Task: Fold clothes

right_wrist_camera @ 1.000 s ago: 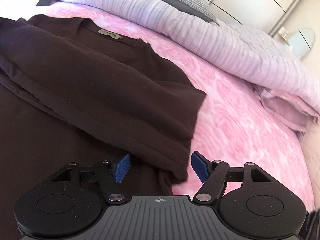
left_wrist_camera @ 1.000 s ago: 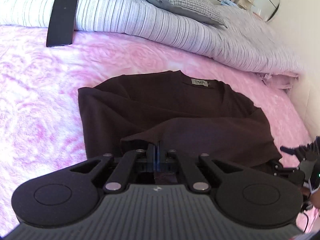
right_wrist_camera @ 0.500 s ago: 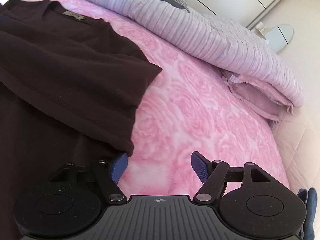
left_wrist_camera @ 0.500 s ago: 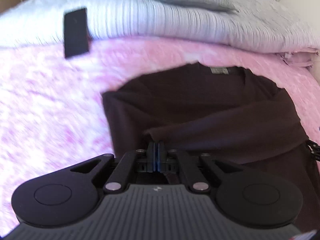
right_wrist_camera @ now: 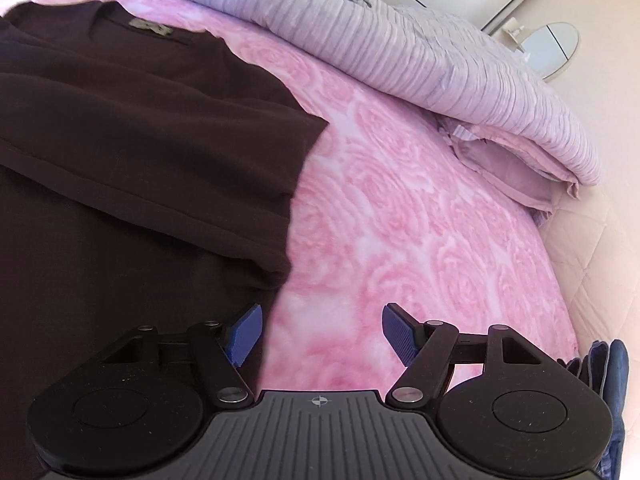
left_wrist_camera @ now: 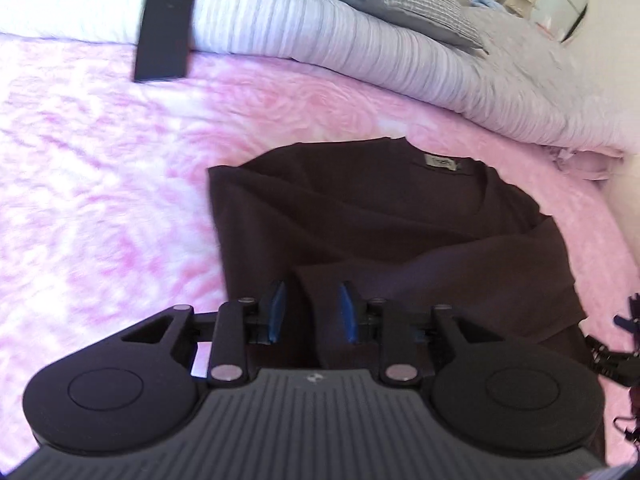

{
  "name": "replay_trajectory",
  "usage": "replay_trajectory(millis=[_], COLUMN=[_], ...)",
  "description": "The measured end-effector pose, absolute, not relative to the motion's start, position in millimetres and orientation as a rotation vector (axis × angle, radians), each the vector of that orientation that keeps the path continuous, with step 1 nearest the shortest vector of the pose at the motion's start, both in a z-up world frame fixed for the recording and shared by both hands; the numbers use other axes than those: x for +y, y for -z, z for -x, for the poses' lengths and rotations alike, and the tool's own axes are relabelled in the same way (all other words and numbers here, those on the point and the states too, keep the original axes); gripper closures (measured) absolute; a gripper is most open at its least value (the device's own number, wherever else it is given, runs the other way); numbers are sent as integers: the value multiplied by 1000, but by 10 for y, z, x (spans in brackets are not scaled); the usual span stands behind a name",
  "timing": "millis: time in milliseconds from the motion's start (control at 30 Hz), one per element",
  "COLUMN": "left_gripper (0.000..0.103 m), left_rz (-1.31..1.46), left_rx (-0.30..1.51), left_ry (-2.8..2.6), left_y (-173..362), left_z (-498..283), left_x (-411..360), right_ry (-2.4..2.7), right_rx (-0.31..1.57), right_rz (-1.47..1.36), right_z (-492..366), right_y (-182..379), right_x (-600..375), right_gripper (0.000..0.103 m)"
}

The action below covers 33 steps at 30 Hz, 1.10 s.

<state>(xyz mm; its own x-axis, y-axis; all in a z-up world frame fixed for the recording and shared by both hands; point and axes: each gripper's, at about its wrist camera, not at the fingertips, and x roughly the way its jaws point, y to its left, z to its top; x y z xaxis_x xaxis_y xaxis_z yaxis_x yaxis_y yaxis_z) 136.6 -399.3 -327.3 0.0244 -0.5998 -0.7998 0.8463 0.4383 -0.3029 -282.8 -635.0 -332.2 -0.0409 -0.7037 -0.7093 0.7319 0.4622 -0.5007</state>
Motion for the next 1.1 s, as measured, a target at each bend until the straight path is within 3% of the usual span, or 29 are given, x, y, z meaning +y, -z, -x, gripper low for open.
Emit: replay_trajectory(millis=[100, 200, 333, 833, 1100], left_gripper=[81, 103, 103, 102, 96], left_rz=[-341, -383, -312, -562, -598], left_rx=[1146, 1082, 948, 974, 895], left_ry=[1132, 1157, 1141, 1069, 1033], left_y=[3528, 3501, 3204, 3405, 3170], left_z=[-1419, -1380, -1415, -1217, -1117], left_x=[-4206, -4275, -4119, -4081, -3903], right_ry=[1134, 1105, 1091, 1049, 1091], right_rx=[1117, 1127, 1133, 1132, 1117], right_rz=[-32, -26, -15, 19, -38], right_z=[2719, 2608, 2541, 2514, 2832], right_y=[3290, 3307, 3335, 3494, 3519], right_x=[-6233, -6134, -6081, -6481, -6868], right_gripper=[33, 33, 33, 33, 33])
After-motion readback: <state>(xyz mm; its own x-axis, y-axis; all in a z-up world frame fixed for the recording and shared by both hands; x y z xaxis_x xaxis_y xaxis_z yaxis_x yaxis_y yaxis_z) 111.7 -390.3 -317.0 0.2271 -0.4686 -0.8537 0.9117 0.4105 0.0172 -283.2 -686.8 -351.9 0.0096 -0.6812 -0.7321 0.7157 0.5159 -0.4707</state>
